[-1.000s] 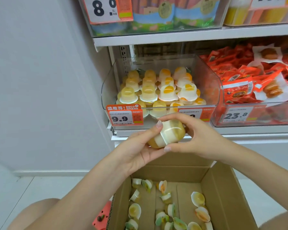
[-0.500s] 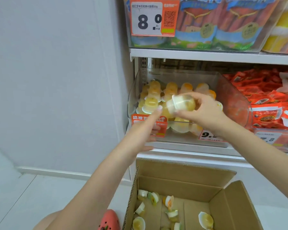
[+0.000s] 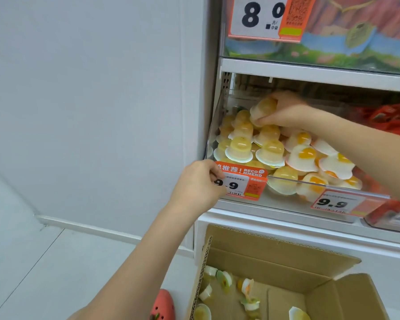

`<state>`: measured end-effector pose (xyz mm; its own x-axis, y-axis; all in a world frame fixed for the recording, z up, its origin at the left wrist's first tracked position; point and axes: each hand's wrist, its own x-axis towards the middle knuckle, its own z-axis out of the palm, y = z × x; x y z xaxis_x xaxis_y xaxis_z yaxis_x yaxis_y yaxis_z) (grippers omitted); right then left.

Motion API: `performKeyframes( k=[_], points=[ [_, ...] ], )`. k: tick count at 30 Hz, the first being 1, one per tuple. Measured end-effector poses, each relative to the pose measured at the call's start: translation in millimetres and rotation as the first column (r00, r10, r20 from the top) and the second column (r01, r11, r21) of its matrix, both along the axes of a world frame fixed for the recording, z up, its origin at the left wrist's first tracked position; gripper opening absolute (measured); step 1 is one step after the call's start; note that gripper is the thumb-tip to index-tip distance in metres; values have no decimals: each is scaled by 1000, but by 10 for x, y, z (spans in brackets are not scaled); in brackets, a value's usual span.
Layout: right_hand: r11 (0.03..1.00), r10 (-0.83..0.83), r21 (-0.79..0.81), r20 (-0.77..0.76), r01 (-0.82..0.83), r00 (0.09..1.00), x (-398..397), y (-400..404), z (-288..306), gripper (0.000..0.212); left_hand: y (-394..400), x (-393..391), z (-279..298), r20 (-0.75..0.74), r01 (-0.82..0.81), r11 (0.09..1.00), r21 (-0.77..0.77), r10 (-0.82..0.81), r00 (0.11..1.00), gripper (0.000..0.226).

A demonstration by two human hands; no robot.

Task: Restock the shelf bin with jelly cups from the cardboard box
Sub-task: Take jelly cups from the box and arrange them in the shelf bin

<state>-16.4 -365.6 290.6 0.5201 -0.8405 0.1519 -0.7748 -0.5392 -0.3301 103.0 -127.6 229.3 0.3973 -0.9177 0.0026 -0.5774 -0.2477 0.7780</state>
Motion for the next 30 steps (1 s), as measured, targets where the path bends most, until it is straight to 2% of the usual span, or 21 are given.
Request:
performKeyframes(
  k=[6, 11, 14, 16, 19, 22, 24, 26, 28, 30],
  points=[
    [996, 81, -3, -285, -85, 955, 135, -59, 119, 80, -2, 7, -22, 11, 0, 1000, -13, 1, 1000, 24],
    [995, 96, 36, -364, -89, 927, 196, -94, 170, 81, -10, 7, -29, 34, -7, 1000, -15, 7, 999, 24],
    [996, 84, 33, -244, -78, 966, 60, 42, 188, 83, 10, 0, -35, 53, -14, 1000, -9, 14, 999, 24],
    [994, 104, -36, -60, -106, 993, -140, 275, 142, 63, 40, -2, -36, 83, -34, 999, -13, 35, 996, 22],
    [961, 210, -224, 202, -163, 957, -611, 842, -8, 28, 107, -19, -70, 98, -25, 1000, -8, 26, 995, 19],
    [932, 309, -282, 293, -227, 905, -1126, 1478, -233, 20, 170, -102, -142, 138, 56, 996, 74, -66, 988, 17],
    [937, 329, -218, 272, -275, 905, -1433, 1777, -533, 18, 196, -226, -292, 143, 126, 983, 131, -144, 979, 16],
    [939, 343, -40, 179, -342, 922, -1691, 1974, -949, 18, 242, -425, -575, 148, 214, 951, 224, -250, 957, 18],
    [919, 312, 238, 50, -315, 949, -1906, 2080, -1423, 21, 322, -665, -964, 185, 328, 864, 383, -419, 889, 19],
    [867, 290, 451, -111, -212, 950, -2100, 2089, -1957, 22, 415, -897, -1388, 235, 393, 733, 555, -591, 772, 25]
  ],
)
